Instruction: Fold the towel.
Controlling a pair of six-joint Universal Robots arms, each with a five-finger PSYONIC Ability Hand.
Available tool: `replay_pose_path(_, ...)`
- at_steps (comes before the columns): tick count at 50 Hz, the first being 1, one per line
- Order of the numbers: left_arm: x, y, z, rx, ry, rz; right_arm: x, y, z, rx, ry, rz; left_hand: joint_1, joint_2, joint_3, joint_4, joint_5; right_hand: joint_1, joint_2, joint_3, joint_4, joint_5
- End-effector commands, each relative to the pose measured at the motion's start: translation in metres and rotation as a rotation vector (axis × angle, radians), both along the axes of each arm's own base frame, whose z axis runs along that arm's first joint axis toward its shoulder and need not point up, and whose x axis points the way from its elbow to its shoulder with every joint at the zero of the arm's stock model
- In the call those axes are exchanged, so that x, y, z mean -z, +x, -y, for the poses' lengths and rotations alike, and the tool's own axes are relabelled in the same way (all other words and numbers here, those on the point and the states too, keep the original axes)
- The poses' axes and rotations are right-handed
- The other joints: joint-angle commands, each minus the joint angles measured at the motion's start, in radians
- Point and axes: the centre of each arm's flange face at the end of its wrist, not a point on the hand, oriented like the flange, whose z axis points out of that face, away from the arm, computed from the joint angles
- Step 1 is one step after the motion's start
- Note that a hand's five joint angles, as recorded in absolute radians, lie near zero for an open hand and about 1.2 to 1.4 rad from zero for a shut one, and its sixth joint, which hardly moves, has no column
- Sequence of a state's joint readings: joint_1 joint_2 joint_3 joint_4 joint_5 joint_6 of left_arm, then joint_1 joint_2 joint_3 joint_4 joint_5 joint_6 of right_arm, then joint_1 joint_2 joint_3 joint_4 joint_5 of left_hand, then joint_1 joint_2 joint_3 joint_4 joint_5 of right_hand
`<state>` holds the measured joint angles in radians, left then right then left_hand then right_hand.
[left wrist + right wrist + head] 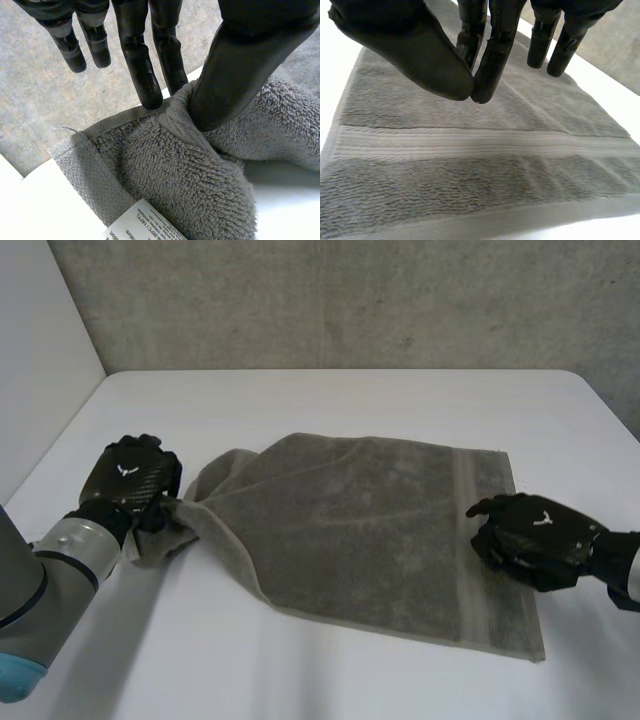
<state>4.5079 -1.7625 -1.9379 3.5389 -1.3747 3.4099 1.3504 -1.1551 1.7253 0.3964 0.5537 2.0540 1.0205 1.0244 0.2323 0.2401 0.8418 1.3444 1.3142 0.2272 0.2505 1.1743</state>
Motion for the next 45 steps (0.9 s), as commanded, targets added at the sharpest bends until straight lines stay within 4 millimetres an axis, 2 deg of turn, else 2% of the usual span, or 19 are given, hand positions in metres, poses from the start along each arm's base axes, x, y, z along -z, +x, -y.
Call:
replay_pose_path(1,0.001,-0.002,-0.002,0.007,0.004,0.001,-0.002,0.002,0.012,0.201,0.064,-0.090,-0.017,-0.021,-0.058,-0.066,-0.013,0.052,0.082,-0.053,-0.076,0.047)
replay_pose_path(2,0.001,-0.002,-0.002,0.008,0.004,0.001,0.000,0.005,0.017,0.273,0.039,-0.116,-0.017,-0.021,-0.058,-0.066,-0.013,0.052,0.082,-0.053,-0.076,0.047)
replay_pose_path(3,0.000,-0.002,-0.002,0.009,0.003,0.001,-0.001,0.007,0.021,0.356,0.001,-0.129,-0.017,-0.021,-0.058,-0.066,-0.013,-0.060,-0.030,-0.053,-0.076,-0.065)
replay_pose_path(4,0.000,-0.002,-0.002,0.009,0.003,0.001,-0.001,0.007,0.021,0.357,0.001,-0.129,-0.017,-0.021,-0.058,-0.066,-0.013,-0.062,-0.031,-0.053,-0.076,-0.066)
replay_pose_path(5,0.001,-0.003,-0.003,0.014,0.004,0.001,-0.003,0.008,0.025,0.439,-0.048,-0.134,-0.017,-0.021,-0.058,-0.066,-0.013,-0.370,-0.340,-0.053,-0.076,-0.374)
replay_pose_path(7,0.000,-0.004,-0.004,0.017,0.003,0.001,-0.012,0.009,0.026,0.509,-0.108,-0.135,-0.020,-0.024,-0.058,-0.066,-0.016,-0.466,-0.436,-0.053,-0.076,-0.470)
replay_pose_path(8,0.000,-0.004,-0.004,0.015,0.002,0.001,-0.022,0.012,0.024,0.561,-0.154,-0.113,-0.020,-0.024,-0.058,-0.066,-0.016,-0.693,-0.663,-0.053,-0.076,-0.698)
replay_pose_path(9,0.000,-0.004,-0.004,0.015,0.004,0.001,-0.022,0.012,0.024,0.562,-0.155,-0.112,-0.020,-0.024,-0.058,-0.066,-0.016,-0.696,-0.666,-0.053,-0.076,-0.700)
replay_pose_path(10,0.000,-0.004,-0.004,0.015,0.004,0.001,-0.028,0.017,0.018,0.571,-0.171,-0.093,-0.020,-0.024,-0.058,-0.066,-0.016,-0.876,-0.846,-0.053,-0.076,-0.880)
replay_pose_path(11,0.001,-0.004,-0.004,0.015,0.005,0.001,-0.031,0.027,0.008,0.538,-0.169,-0.079,-0.020,-0.024,-0.058,-0.066,-0.016,-0.884,-0.853,-0.053,-0.076,-0.888)
replay_pose_path(16,0.000,-0.004,-0.004,0.017,0.004,0.001,-0.022,0.042,-0.011,0.458,-0.111,-0.084,-0.020,-0.024,-0.058,-0.066,-0.016,-0.951,-0.921,-0.053,-0.076,-0.955)
replay_pose_path(23,0.000,-0.004,-0.004,0.015,0.004,0.001,-0.008,0.043,-0.024,0.445,-0.060,-0.099,-0.020,-0.024,-0.058,-0.066,-0.016,-1.001,-0.971,-0.053,-0.076,-1.005)
replay_pose_path(25,0.000,-0.004,-0.005,0.017,0.004,0.001,0.003,0.042,-0.027,0.450,-0.038,-0.101,-0.020,-0.024,-0.058,-0.066,-0.016,-1.001,-0.971,-0.053,-0.076,-1.005)
replay_pose_path(30,0.000,-0.004,-0.006,0.015,0.005,0.001,0.020,0.041,-0.028,0.463,-0.027,-0.107,-0.026,-0.030,-0.058,-0.066,-0.022,-1.001,-0.971,-0.053,-0.076,-1.005)
replay_pose_path(33,-0.002,-0.004,-0.005,0.015,-0.002,0.000,0.022,0.040,-0.027,0.465,-0.031,-0.105,-0.032,-0.036,-0.058,-0.066,-0.028,-1.001,-0.971,-0.053,-0.076,-1.005)
replay_pose_path(36,-0.008,-0.006,-0.002,0.019,-0.019,-0.010,0.021,0.041,-0.026,0.462,-0.037,-0.102,0.009,0.005,-0.058,-0.066,0.013,-1.001,-0.971,-0.053,-0.076,-1.005)
replay_pose_path(40,-0.030,-0.023,0.006,0.060,-0.060,-0.065,0.018,0.044,-0.025,0.453,-0.052,-0.093,0.117,0.114,-0.058,-0.066,0.122,-0.995,-0.965,-0.053,-0.076,-1.000)
replay_pose_path(41,-0.039,-0.029,0.010,0.073,-0.061,-0.087,0.015,0.050,-0.027,0.433,-0.063,-0.089,0.193,0.190,-0.058,-0.066,0.198,-0.992,-0.962,-0.053,-0.076,-0.997)
replay_pose_path(45,-0.048,-0.042,0.021,0.096,-0.039,-0.120,0.007,0.063,-0.029,0.396,-0.095,-0.076,0.375,0.371,-0.058,-0.066,0.379,-0.995,-0.965,-0.053,-0.076,-1.000)
